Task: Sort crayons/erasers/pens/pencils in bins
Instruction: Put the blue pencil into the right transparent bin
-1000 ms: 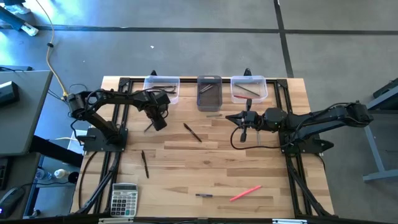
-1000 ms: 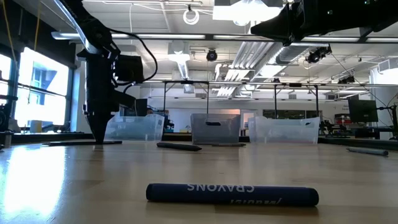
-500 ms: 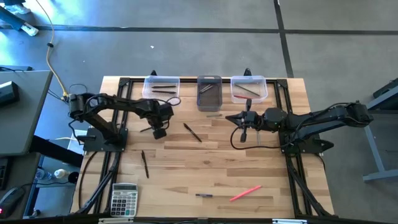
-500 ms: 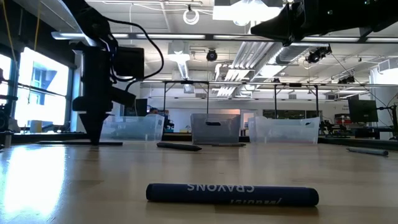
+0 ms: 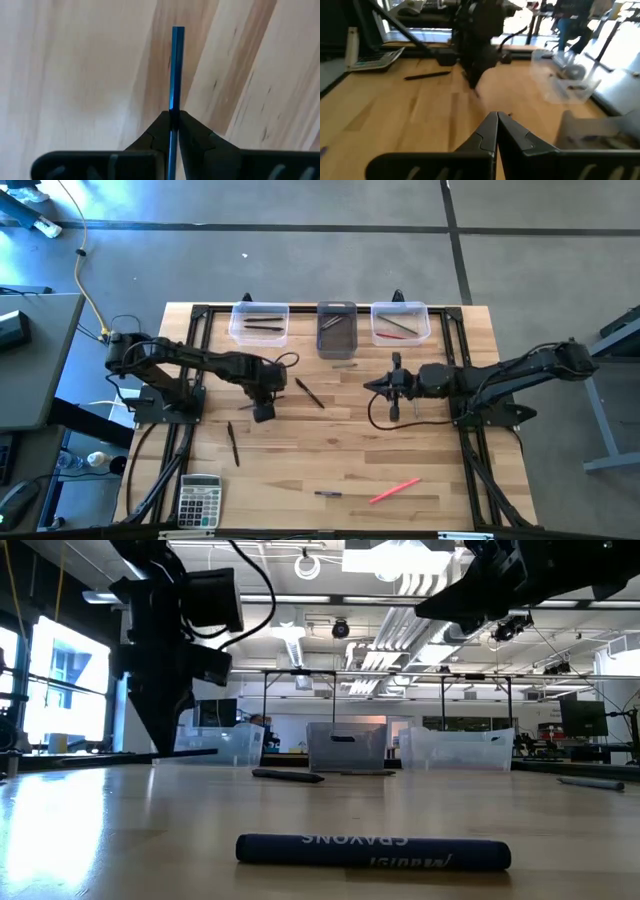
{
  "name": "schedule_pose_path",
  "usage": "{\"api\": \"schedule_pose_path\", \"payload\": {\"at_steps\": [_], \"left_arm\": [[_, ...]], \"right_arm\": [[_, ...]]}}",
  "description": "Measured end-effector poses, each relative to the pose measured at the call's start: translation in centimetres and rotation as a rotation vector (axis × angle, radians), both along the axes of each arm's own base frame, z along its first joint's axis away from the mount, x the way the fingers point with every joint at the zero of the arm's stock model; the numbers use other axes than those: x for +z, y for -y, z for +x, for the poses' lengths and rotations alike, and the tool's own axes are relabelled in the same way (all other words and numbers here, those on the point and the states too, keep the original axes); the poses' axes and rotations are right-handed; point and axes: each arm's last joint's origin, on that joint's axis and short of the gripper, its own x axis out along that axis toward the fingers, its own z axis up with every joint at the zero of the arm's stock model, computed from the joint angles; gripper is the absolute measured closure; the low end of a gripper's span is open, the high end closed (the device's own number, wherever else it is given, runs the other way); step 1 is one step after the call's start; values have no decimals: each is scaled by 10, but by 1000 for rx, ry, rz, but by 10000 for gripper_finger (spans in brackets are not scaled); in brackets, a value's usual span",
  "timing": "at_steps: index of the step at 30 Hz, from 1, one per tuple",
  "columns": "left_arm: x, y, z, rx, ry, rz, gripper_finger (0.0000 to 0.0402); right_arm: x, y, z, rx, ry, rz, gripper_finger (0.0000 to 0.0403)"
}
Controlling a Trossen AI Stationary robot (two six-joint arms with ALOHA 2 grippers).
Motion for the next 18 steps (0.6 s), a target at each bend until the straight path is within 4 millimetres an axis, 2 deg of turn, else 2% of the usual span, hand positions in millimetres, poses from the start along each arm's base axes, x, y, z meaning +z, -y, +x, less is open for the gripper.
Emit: {"api": "schedule_pose_path", "payload": {"at_steps": [7,12,15,18], "left_arm": [[5,21,16,-37,134,-24,385],[7,31,22,-63,184,-26,385],[8,34,24,-66,209,-23,385],[9,36,26,-76,225,-26,385]], "right_arm": [[-15,-21,8,67,-60,88,403],[-34,-34,27,75,-50,190,399],[-48,-39,40,70,-17,261,382],[-64,-42,51,55,1,339,349]]}}
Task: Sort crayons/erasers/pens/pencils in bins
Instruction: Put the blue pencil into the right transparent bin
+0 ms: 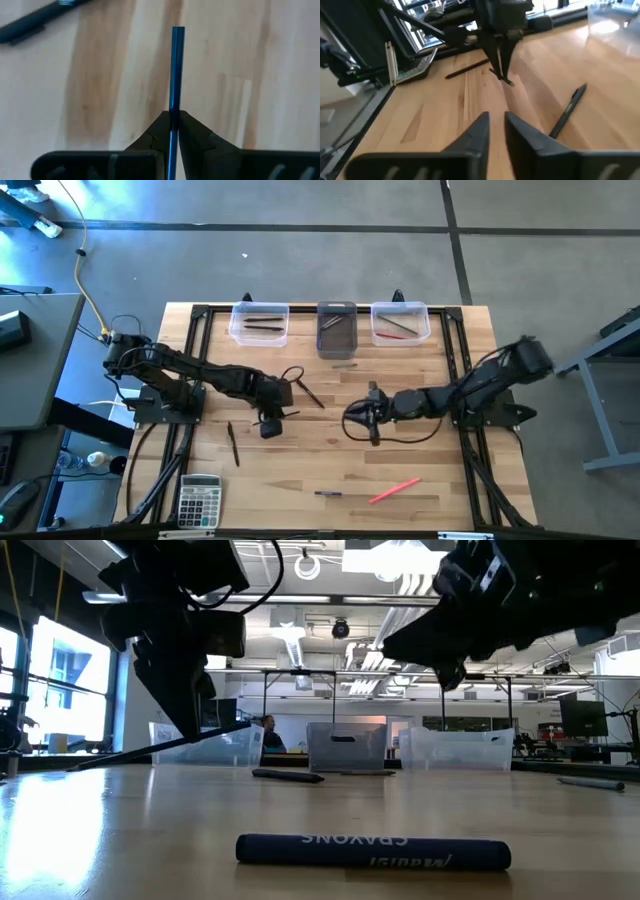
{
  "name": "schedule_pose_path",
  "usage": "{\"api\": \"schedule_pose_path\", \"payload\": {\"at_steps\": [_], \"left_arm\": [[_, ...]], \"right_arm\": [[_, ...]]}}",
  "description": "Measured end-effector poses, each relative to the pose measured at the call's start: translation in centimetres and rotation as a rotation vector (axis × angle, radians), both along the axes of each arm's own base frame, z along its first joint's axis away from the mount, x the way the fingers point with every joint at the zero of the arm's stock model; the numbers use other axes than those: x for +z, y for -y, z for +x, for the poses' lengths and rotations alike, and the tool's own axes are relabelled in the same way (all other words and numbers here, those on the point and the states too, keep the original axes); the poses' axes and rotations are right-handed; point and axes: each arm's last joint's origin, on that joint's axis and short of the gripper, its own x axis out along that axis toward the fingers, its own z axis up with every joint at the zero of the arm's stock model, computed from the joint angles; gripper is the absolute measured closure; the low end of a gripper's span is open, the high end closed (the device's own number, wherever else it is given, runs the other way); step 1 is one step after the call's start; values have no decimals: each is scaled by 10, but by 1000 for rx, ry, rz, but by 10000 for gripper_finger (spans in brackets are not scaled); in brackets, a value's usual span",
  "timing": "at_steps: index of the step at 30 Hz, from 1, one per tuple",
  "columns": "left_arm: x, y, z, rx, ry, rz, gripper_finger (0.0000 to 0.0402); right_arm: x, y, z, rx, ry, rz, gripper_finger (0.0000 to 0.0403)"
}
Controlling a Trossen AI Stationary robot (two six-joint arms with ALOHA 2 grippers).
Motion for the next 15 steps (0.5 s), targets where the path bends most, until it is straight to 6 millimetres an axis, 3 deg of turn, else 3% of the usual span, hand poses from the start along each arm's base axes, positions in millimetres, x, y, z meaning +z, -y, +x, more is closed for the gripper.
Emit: {"api": "schedule_pose_path", "payload": {"at_steps": [9,15], "left_arm": [[2,2,4,-14,51,-15,385],[5,3,9,-20,109,-42,385]], "right_arm": [[-37,-6,29,-32,73,142,236],[-55,-13,61,-80,73,198,207]]}}
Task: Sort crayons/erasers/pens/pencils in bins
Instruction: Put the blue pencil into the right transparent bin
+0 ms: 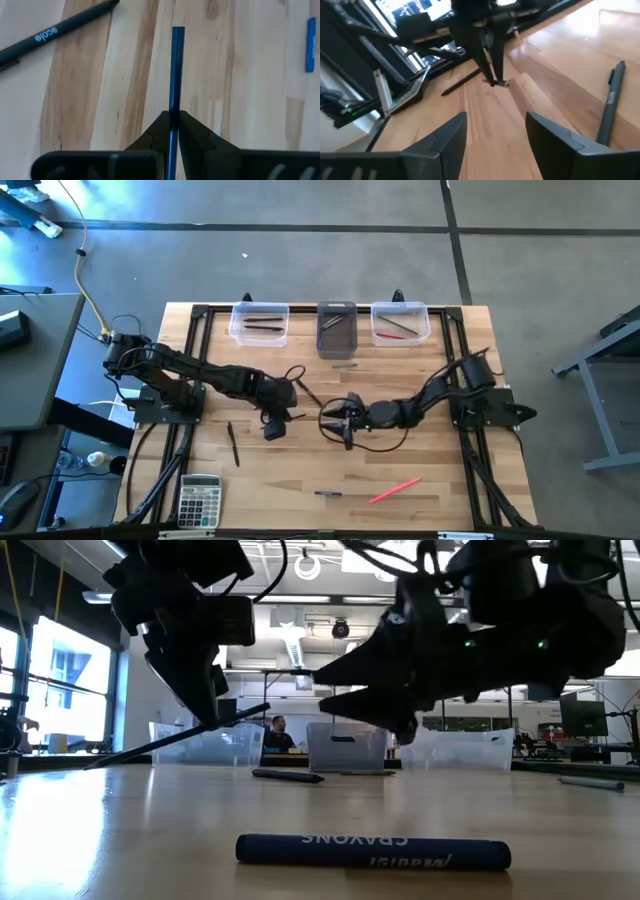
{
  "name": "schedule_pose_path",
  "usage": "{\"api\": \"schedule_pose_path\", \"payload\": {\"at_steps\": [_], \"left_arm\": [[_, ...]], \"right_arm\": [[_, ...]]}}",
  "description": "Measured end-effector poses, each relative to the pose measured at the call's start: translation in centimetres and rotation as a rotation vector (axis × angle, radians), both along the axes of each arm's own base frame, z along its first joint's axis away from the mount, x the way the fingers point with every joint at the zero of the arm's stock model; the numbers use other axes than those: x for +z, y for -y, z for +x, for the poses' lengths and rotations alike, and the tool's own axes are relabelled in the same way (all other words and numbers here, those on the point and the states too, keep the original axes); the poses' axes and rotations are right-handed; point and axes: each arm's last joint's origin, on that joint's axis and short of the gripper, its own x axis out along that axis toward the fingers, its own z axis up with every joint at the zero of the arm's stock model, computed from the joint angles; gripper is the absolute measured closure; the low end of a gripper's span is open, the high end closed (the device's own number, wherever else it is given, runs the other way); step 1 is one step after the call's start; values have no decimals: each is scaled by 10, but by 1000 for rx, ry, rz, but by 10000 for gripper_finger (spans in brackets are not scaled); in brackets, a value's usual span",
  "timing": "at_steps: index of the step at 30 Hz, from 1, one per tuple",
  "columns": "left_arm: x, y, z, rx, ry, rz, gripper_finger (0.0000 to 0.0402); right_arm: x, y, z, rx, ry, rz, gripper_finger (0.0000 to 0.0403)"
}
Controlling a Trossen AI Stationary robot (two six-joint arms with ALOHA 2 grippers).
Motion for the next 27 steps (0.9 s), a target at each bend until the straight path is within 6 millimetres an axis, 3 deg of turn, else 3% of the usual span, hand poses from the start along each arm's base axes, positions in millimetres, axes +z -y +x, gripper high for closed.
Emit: {"api": "schedule_pose_path", "payload": {"at_steps": [5,12,27], "left_arm": [[1,0,2,-1,29,-5,385],[4,2,7,-16,81,-34,385],[9,8,12,-31,154,-65,385]], "right_arm": [[-11,-4,20,-33,14,70,205],[-10,-6,37,-98,52,80,205],[-4,-9,39,-84,98,-5,209]]}}
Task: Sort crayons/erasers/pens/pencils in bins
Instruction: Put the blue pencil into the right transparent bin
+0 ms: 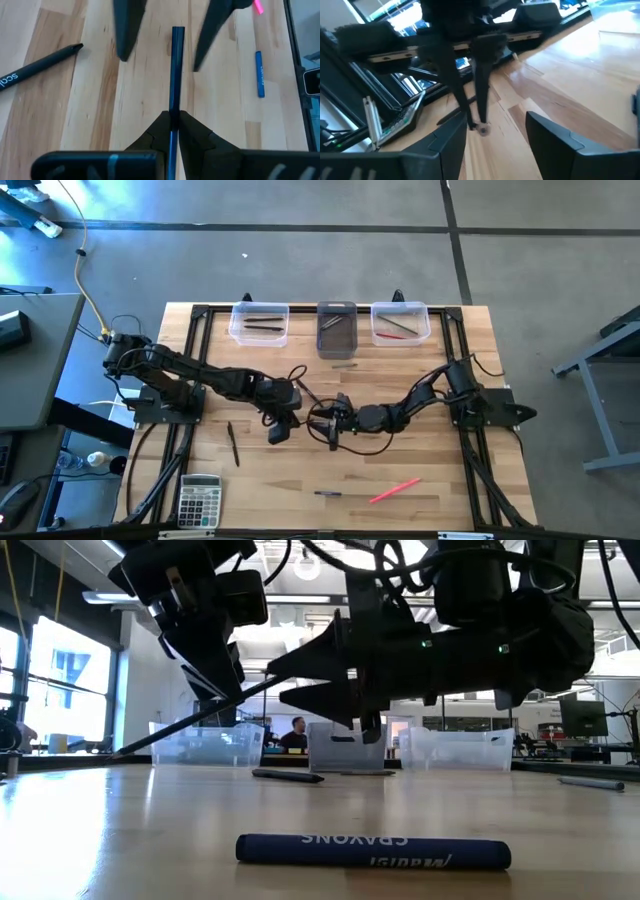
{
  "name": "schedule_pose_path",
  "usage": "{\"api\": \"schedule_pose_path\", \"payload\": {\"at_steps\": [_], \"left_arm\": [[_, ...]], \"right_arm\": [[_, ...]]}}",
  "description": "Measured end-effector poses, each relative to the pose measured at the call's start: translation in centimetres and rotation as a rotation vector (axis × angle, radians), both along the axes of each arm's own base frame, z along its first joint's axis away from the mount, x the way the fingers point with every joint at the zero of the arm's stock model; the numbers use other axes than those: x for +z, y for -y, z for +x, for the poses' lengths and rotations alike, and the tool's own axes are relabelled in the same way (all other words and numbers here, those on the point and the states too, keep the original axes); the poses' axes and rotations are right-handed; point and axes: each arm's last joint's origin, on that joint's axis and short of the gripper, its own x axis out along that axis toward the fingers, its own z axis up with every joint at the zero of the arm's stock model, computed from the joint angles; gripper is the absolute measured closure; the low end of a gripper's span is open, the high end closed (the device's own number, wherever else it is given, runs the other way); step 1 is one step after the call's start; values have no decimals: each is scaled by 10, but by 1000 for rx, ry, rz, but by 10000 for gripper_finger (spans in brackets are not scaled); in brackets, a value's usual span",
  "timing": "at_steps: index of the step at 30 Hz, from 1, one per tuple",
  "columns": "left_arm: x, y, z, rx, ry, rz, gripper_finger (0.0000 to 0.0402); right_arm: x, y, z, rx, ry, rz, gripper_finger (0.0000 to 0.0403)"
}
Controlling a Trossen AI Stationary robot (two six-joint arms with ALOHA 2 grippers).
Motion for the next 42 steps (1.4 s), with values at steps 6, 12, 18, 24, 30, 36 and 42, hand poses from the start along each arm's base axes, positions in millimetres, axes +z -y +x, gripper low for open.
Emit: {"api": "schedule_pose_path", "payload": {"at_steps": [6,12,18,24,30,36,42], "left_arm": [[2,0,3,5,36,-3,385],[2,0,3,6,39,-2,385],[2,-1,3,4,39,3,385],[2,-3,3,19,38,-4,384],[9,-8,1,51,39,-32,362],[43,-10,-4,45,117,56,324],[73,-8,-30,110,221,202,301]], "right_arm": [[3,-2,0,9,28,-39,257],[4,-2,0,13,33,-41,336],[4,-3,0,14,41,-38,395],[4,-2,0,13,41,-38,389],[5,-2,0,6,42,-47,397],[5,-2,0,8,38,-83,396],[5,1,0,3,40,-128,396]]}}
